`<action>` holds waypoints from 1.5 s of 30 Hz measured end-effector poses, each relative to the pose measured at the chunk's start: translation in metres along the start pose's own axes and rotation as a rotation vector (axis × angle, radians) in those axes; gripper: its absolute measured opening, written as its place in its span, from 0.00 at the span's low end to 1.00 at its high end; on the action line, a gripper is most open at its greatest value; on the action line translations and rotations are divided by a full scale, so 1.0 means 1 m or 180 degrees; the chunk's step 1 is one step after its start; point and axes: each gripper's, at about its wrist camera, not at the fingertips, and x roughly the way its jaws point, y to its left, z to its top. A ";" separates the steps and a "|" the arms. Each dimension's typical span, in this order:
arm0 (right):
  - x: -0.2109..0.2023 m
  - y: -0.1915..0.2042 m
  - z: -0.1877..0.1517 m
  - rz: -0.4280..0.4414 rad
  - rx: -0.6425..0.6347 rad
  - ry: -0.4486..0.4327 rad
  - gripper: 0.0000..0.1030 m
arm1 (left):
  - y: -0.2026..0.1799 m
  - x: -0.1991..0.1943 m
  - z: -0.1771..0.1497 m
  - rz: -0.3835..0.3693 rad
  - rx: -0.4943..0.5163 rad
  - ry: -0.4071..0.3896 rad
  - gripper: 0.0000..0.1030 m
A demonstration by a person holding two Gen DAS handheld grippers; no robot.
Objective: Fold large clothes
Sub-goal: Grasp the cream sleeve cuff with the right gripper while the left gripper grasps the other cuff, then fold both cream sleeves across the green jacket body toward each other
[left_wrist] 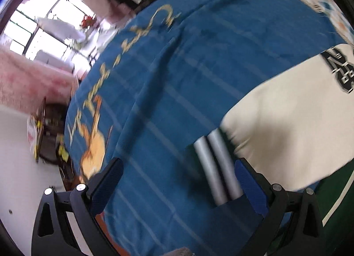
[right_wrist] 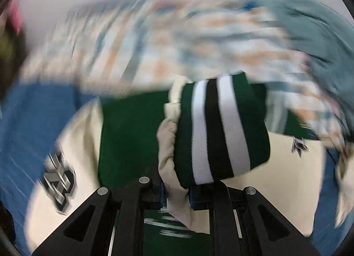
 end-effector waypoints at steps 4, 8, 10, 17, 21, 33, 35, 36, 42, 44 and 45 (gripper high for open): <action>0.047 0.052 -0.029 0.0197 -0.0336 0.0463 0.36 | 0.022 0.014 -0.027 -0.0202 -0.0106 0.0374 1.00; -0.008 0.004 -0.057 0.0992 0.0328 0.0317 0.70 | 0.034 0.018 -0.050 -0.0878 -0.0418 0.0722 0.99; -0.035 -0.029 -0.077 0.1086 0.0582 0.0292 0.70 | 0.028 0.025 -0.056 -0.1284 -0.0632 0.0915 0.99; -0.057 -0.108 -0.168 0.0838 0.1015 0.0650 0.70 | -0.025 0.085 -0.019 -0.2621 -0.1673 0.1237 0.97; -0.055 -0.120 -0.205 0.0833 0.1209 0.0740 0.70 | -0.034 0.103 0.026 -0.2507 -0.1998 0.1067 0.86; -0.052 -0.066 -0.150 0.1204 0.1348 0.0520 0.56 | 0.017 0.023 0.234 -0.1481 -0.1140 -0.0671 0.11; -0.039 -0.047 -0.116 0.1309 0.1314 0.0423 0.50 | 0.018 0.004 0.264 -0.1505 -0.0955 -0.0873 0.11; -0.031 -0.039 -0.102 0.1339 0.1335 0.0379 0.50 | 0.013 -0.008 0.273 -0.1500 -0.0849 -0.0966 0.11; 0.053 0.024 -0.037 0.1552 0.1354 0.0758 0.36 | 0.001 -0.050 0.280 -0.1465 -0.0352 -0.1321 0.11; 0.060 0.042 -0.034 0.1571 0.1098 0.0827 0.36 | 0.000 -0.059 0.276 -0.1445 -0.0266 -0.1379 0.11; 0.058 0.044 -0.033 0.1555 0.1004 0.0805 0.36 | 0.000 -0.063 0.275 -0.1426 -0.0234 -0.1396 0.11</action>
